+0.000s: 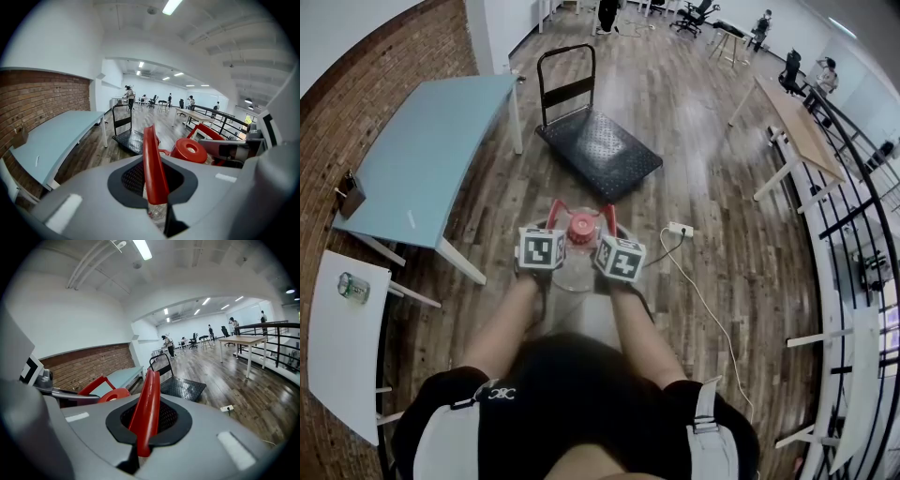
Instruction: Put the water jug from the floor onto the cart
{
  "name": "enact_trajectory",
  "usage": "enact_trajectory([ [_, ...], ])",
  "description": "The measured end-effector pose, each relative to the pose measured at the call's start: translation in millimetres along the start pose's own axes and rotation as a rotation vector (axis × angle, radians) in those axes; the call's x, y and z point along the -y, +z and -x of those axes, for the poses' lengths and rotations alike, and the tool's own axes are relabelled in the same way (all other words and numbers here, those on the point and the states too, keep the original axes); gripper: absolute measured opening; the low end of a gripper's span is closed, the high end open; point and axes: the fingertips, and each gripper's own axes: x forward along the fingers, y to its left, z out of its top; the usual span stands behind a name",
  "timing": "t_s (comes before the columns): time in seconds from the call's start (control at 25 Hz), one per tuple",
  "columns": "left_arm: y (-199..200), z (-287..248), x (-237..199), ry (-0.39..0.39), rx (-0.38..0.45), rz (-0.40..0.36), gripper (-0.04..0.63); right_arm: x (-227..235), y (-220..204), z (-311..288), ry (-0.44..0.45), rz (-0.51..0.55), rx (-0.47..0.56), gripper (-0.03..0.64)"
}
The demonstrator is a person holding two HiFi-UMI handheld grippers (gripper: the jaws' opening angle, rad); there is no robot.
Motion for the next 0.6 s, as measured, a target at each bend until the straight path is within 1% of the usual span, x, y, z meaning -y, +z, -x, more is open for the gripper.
enact_trajectory([
  [0.36, 1.2, 5.8, 2.9, 0.036, 0.02, 0.023, 0.034, 2.1, 1.4, -0.4, 0.046, 0.026, -0.003, 0.015],
  [0.6, -4.9, 2.0, 7.4, 0.029, 0.027, 0.021, 0.034, 6.3, -4.5, -0.8, 0.047, 0.041, -0.016, 0.017],
])
